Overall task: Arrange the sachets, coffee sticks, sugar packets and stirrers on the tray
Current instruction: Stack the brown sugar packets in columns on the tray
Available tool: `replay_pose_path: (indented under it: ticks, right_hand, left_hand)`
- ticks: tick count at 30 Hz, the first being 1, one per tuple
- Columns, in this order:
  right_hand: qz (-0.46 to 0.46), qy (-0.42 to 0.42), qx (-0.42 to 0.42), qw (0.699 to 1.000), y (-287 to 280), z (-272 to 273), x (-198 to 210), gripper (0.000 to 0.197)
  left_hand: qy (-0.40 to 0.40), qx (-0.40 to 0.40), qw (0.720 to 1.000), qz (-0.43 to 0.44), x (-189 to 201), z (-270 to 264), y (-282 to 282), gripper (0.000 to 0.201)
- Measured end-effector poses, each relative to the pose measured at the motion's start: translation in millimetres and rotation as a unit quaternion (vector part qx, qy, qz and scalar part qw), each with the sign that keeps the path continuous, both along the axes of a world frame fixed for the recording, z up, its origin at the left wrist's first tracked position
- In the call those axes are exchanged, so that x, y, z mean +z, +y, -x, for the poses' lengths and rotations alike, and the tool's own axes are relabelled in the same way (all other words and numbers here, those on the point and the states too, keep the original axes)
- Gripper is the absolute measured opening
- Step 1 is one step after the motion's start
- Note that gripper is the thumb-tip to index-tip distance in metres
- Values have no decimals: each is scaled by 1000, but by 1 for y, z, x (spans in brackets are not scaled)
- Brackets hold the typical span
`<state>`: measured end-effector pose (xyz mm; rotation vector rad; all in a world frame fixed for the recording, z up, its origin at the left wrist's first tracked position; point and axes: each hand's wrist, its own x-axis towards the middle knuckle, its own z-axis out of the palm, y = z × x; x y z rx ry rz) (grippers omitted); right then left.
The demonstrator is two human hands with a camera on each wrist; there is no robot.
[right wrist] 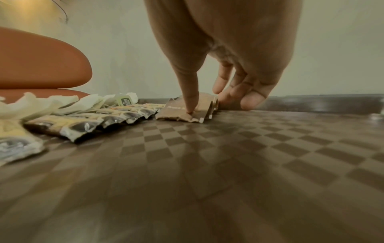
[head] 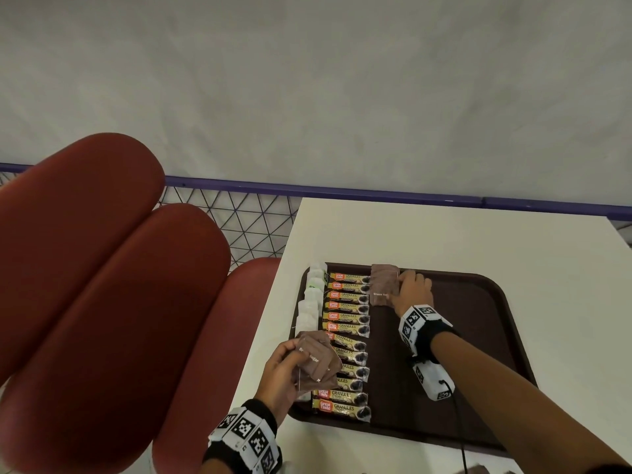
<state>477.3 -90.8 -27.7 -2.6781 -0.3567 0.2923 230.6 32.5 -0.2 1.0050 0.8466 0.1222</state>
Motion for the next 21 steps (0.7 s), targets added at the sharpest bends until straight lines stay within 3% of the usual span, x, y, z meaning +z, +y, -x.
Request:
replay_pose_path:
  ticks: [13, 17, 21]
  right_hand:
    - [-91, -14, 45, 995, -24, 24, 14, 37]
    - [-133, 48, 105, 984, -34, 49, 19, 27]
    - [-225, 143, 175, 948, -38, 84, 36, 13]
  left_hand:
    - [-16, 1, 1000, -8, 11, -2, -15, 27]
    - [-36, 3, 999, -7, 17, 0, -21, 32]
    - [-53, 3, 999, -12, 21, 1, -26, 51]
